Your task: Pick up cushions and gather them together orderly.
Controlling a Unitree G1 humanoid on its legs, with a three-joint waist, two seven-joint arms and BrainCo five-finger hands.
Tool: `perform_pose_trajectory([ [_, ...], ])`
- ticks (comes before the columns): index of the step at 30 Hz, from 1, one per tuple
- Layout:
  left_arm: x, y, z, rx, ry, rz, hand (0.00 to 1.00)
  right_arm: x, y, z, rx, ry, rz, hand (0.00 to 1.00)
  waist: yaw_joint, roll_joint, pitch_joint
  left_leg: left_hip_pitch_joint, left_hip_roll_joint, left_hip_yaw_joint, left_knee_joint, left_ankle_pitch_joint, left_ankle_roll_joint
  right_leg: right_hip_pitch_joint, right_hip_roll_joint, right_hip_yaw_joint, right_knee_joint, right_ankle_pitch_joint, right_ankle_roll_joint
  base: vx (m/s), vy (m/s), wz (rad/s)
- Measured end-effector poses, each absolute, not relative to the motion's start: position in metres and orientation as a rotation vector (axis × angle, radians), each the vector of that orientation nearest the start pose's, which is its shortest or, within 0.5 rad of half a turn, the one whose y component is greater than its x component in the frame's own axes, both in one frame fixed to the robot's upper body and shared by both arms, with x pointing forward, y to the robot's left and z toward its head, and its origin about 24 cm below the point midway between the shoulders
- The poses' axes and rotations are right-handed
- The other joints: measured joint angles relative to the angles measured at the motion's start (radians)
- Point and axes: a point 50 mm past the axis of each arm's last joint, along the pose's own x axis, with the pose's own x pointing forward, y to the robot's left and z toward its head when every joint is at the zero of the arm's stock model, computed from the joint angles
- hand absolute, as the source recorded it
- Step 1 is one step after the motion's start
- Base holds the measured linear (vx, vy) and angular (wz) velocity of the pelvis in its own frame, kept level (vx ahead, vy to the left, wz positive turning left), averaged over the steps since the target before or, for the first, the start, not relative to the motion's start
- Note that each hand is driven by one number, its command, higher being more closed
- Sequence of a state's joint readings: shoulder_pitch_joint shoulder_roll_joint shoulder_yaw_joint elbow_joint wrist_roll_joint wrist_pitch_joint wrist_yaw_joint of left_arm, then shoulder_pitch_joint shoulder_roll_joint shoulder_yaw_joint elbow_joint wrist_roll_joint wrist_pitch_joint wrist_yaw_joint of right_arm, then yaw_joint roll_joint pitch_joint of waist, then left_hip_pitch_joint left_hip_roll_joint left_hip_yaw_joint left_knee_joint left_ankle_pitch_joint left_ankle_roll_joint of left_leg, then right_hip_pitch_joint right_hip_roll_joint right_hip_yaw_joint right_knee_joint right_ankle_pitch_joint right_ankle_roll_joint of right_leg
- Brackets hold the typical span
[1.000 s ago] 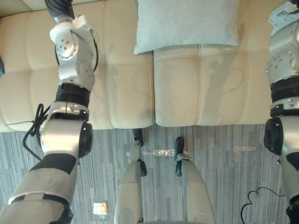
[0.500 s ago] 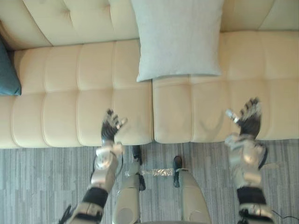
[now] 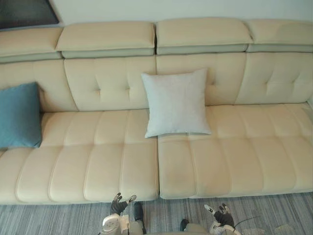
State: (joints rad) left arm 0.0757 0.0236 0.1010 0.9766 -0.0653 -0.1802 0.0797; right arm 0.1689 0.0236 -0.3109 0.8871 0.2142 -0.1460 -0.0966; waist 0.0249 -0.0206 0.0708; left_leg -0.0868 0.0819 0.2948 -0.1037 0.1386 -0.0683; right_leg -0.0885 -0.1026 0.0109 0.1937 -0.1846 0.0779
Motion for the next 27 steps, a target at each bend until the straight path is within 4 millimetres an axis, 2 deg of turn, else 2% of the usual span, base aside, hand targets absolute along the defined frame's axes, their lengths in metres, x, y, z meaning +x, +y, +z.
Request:
perform_pose_trajectory([
  [4, 0.127, 0.177, -0.147, -0.023, 0.878, 0.211, 0.0, 0.092, -0.198, -0.152, 0.268, 0.919, -0.539, 0.0, 0.002, -0.007, 0.001, 0.023, 0.005, 0.025, 0.0, -0.007, -0.003, 0.02, 0.006, 0.026, -0.024, 0.021, 0.004, 0.03, 0.017, -0.27],
  [6, 0.138, 0.176, -0.145, -0.006, 0.865, 0.191, 0.0, 0.105, -0.195, -0.15, 0.274, 0.9, -0.519, 0.0, 0.002, -0.017, 0.02, 0.019, 0.019, 0.032, 0.001, -0.012, 0.0, 0.008, 0.012, 0.024, 0.005, 0.031, 0.011, -0.02, -0.011, -0.14],
  [8, 0.148, 0.175, -0.142, -0.004, 0.846, 0.182, 0.0, 0.109, -0.192, -0.15, 0.274, 0.892, -0.505, 0.0, 0.003, -0.02, 0.022, -0.003, 0.034, 0.029, 0.017, -0.02, 0.006, -0.033, 0.021, 0.018, 0.053, 0.044, 0.02, -0.09, -0.028, 0.05],
  [9, 0.157, 0.173, -0.138, -0.012, 0.816, 0.182, 0.0, 0.121, -0.189, -0.147, 0.28, 0.866, -0.489, 0.0, 0.021, -0.004, 0.036, -0.047, 0.08, 0.023, 0.063, -0.021, 0.019, -0.132, 0.03, -0.003, 0.331, 0.008, 0.004, -0.11, -0.027, 0.11],
  [10, 0.158, 0.173, -0.137, -0.01, 0.812, 0.181, 0.0, 0.121, -0.189, -0.146, 0.279, 0.865, -0.486, 0.0, 0.02, -0.008, 0.036, -0.054, 0.08, 0.02, 0.076, -0.022, 0.02, -0.148, 0.022, -0.006, 0.407, -0.007, 0.009, -0.1, -0.097, 0.3],
  [11, 0.164, 0.175, -0.134, -0.007, 0.79, 0.186, 0.0, 0.119, -0.19, -0.147, 0.276, 0.87, -0.488, 0.0, 0.018, -0.026, 0.034, -0.056, 0.079, 0.0, 0.109, -0.025, 0.023, -0.153, -0.012, -0.001, 0.603, -0.031, 0.044, -0.02, -0.076, 0.33],
  [12, 0.163, 0.176, -0.133, -0.005, 0.788, 0.19, 0.0, 0.118, -0.189, -0.147, 0.276, 0.873, -0.488, 0.0, 0.02, -0.031, 0.031, -0.062, 0.079, -0.003, 0.119, -0.025, 0.023, -0.15, -0.023, 0.004, 0.642, -0.031, 0.051, -0.07, -0.147, 0.42],
  [13, 0.164, 0.179, -0.132, 0.0, 0.778, 0.197, 0.0, 0.121, -0.188, -0.147, 0.275, 0.868, -0.48, 0.0, 0.027, -0.055, 0.017, -0.098, 0.078, -0.015, 0.163, -0.023, 0.02, -0.132, -0.058, 0.024, 0.703, -0.003, 0.057, -0.16, -0.212, 0.26],
  [14, 0.165, 0.182, -0.131, -0.016, 0.775, 0.222, 0.0, 0.126, -0.188, -0.145, 0.275, 0.856, -0.472, 0.0, 0.035, -0.082, 0.004, -0.137, 0.071, -0.024, 0.195, -0.016, 0.0, -0.109, -0.07, 0.044, 0.628, 0.047, 0.094, -0.16, -0.212, 0.15],
  [15, 0.165, 0.18, -0.131, -0.027, 0.777, 0.227, 0.0, 0.128, -0.189, -0.145, 0.274, 0.853, -0.474, 0.0, 0.04, -0.079, 0.003, -0.145, 0.082, -0.028, 0.198, -0.014, -0.003, -0.099, -0.056, 0.039, 0.597, 0.019, 0.097, -0.2, -0.26, -0.18],
  [16, 0.161, 0.169, -0.135, -0.061, 0.798, 0.222, 0.0, 0.133, -0.196, -0.141, 0.262, 0.827, -0.484, 0.0, 0.055, -0.036, 0.003, -0.167, 0.112, -0.028, 0.219, -0.015, -0.003, -0.051, -0.033, 0.019, 0.476, -0.032, 0.096, -0.11, -0.15, -0.37],
  [17, 0.157, 0.16, -0.137, -0.079, 0.813, 0.21, 0.0, 0.134, -0.204, -0.139, 0.239, 0.818, -0.496, 0.0, 0.063, -0.021, -0.002, -0.18, 0.124, -0.02, 0.229, -0.012, -0.002, -0.016, -0.025, 0.005, 0.387, -0.072, 0.096, -0.17, -0.233, -0.45],
  [18, 0.157, 0.153, -0.138, -0.102, 0.819, 0.2, 0.0, 0.137, -0.205, -0.138, 0.235, 0.812, -0.5, 0.0, 0.072, -0.016, 0.0, -0.198, 0.134, 0.001, 0.241, 0.001, -0.021, 0.019, -0.025, -0.008, 0.3, -0.125, 0.078, -0.12, -0.149, -0.3],
  [19, 0.157, 0.151, -0.138, -0.098, 0.821, 0.189, 0.0, 0.137, -0.206, -0.138, 0.234, 0.812, -0.501, 0.0, 0.072, -0.016, 0.0, -0.205, 0.136, 0.0, 0.243, 0.005, -0.024, 0.024, -0.024, -0.01, 0.277, -0.135, 0.077, -0.21, -0.215, -0.26],
  [21, 0.159, 0.145, -0.138, -0.081, 0.826, 0.15, 0.0, 0.136, -0.203, -0.139, 0.236, 0.818, -0.509, 0.0, 0.071, 0.005, 0.01, -0.212, 0.173, -0.005, 0.241, 0.038, -0.039, 0.068, 0.002, -0.051, 0.163, -0.15, 0.063, -0.23, -0.167, -0.23],
  [22, 0.158, 0.144, -0.138, -0.082, 0.828, 0.149, 0.0, 0.136, -0.203, -0.139, 0.236, 0.818, -0.51, 0.0, 0.071, 0.008, 0.01, -0.21, 0.176, -0.006, 0.237, 0.045, -0.04, 0.072, 0.006, -0.055, 0.156, -0.15, 0.06, -0.24, -0.104, -0.04],
  [23, 0.158, 0.142, -0.139, -0.079, 0.829, 0.136, 0.0, 0.135, -0.204, -0.139, 0.232, 0.821, -0.516, 0.0, 0.062, 0.025, 0.012, -0.207, 0.179, -0.03, 0.203, 0.102, -0.051, 0.079, 0.016, -0.07, 0.133, -0.139, 0.035, -0.21, -0.051, 0.05],
  [24, 0.161, 0.142, -0.137, -0.078, 0.822, 0.13, 0.0, 0.133, -0.203, -0.141, 0.235, 0.833, -0.518, 0.0, 0.05, 0.005, 0.025, -0.222, 0.166, -0.064, 0.263, 0.047, -0.059, 0.076, -0.011, -0.098, 0.114, -0.138, 0.007, -0.21, -0.051, 0.0],
  [25, 0.161, 0.142, -0.138, -0.078, 0.823, 0.131, 0.0, 0.132, -0.204, -0.141, 0.233, 0.835, -0.52, 0.0, 0.048, 0.006, 0.026, -0.23, 0.163, -0.074, 0.307, 0.006, -0.059, 0.071, -0.017, -0.096, 0.115, -0.135, 0.005, -0.17, 0.043, -0.22],
  [26, 0.161, 0.142, -0.138, -0.08, 0.824, 0.134, 0.0, 0.132, -0.205, -0.141, 0.233, 0.834, -0.528, 0.0, 0.036, 0.002, 0.029, -0.26, 0.143, -0.12, 0.5, -0.143, -0.05, 0.053, -0.039, -0.082, 0.125, -0.125, 0.008, -0.18, 0.104, -0.39],
  [27, 0.161, 0.142, -0.138, -0.085, 0.823, 0.134, 0.0, 0.129, -0.206, -0.142, 0.233, 0.842, -0.531, 0.0, 0.03, 0.003, 0.031, -0.258, 0.132, -0.144, 0.636, -0.253, -0.054, 0.043, -0.046, -0.055, 0.126, -0.113, 0.022, -0.21, 0.145, -0.41],
])
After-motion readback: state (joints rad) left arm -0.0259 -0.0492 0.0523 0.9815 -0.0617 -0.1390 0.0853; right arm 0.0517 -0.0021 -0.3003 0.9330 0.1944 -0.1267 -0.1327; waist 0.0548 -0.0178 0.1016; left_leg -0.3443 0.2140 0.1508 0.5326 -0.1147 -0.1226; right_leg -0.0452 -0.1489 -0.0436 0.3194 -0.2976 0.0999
